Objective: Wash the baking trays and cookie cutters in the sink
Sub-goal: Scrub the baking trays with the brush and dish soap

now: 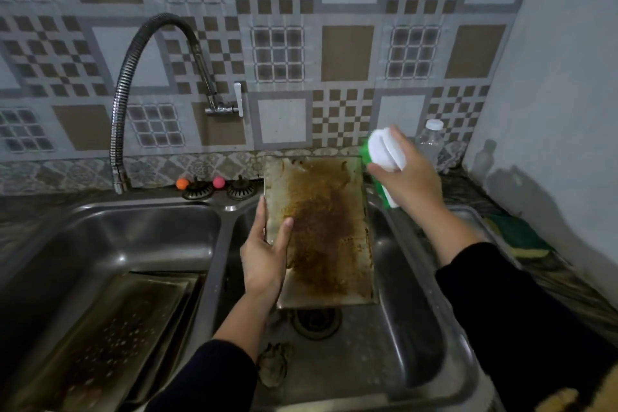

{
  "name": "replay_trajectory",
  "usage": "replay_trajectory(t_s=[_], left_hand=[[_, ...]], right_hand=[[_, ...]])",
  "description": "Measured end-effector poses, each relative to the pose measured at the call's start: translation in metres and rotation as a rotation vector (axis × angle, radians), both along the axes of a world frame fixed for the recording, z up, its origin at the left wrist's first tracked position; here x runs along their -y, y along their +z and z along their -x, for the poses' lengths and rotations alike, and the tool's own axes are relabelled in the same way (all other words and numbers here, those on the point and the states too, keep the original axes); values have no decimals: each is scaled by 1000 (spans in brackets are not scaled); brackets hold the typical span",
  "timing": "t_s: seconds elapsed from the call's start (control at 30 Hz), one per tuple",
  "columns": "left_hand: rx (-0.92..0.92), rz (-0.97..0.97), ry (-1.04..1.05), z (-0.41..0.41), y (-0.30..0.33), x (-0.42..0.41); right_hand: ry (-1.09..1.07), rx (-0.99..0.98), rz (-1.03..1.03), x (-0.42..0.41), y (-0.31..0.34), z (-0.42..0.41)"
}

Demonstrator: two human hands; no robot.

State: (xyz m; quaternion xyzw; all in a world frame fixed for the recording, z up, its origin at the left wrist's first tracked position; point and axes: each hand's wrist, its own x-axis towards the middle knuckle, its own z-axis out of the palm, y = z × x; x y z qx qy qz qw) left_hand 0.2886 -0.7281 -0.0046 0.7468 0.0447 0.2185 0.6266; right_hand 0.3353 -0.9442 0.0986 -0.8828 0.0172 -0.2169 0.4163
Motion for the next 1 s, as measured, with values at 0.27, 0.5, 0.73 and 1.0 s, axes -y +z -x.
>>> replay_trajectory(t_s=[0.27,0.5,0.73,1.0], left_hand=[[134,43,3,-20,22,18],[116,74,-123,-4,20,32],[167,68,-12,-17,25,26],[141,-7,-109,-2,20,37]], right_hand=[[56,203,213,-55,-49,40],[17,231,181,-59,-59,19],[152,201,71,-72,-56,33],[63,215,82,-85,-16,5]])
